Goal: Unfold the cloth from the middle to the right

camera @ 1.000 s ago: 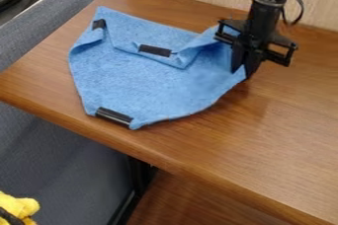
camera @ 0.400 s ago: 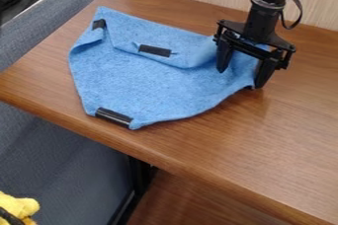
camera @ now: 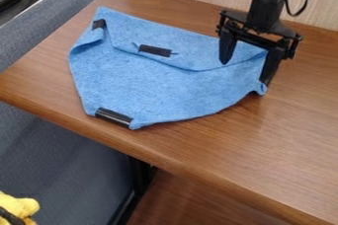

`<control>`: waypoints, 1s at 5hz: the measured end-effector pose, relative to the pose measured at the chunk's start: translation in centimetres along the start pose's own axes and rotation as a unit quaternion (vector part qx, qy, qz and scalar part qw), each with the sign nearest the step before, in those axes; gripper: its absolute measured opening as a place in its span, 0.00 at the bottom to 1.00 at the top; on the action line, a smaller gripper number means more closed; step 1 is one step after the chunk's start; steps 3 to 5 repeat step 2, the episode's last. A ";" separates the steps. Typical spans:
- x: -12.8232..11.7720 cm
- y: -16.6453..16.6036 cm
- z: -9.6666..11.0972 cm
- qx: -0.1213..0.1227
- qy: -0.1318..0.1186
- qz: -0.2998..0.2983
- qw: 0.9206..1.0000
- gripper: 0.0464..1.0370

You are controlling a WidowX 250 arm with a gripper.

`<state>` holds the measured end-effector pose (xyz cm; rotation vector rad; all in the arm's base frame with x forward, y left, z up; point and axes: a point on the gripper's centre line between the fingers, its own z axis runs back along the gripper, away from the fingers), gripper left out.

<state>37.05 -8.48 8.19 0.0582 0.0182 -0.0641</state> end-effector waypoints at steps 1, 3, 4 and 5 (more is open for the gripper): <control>-0.2 1.1 2.2 -0.007 -0.028 0.019 0.999 0.96; -0.6 2.5 2.9 -0.002 -0.034 0.040 0.999 0.96; -0.6 2.5 2.9 -0.002 -0.034 0.040 0.999 0.96; -0.6 2.5 2.9 -0.002 -0.034 0.040 0.999 0.96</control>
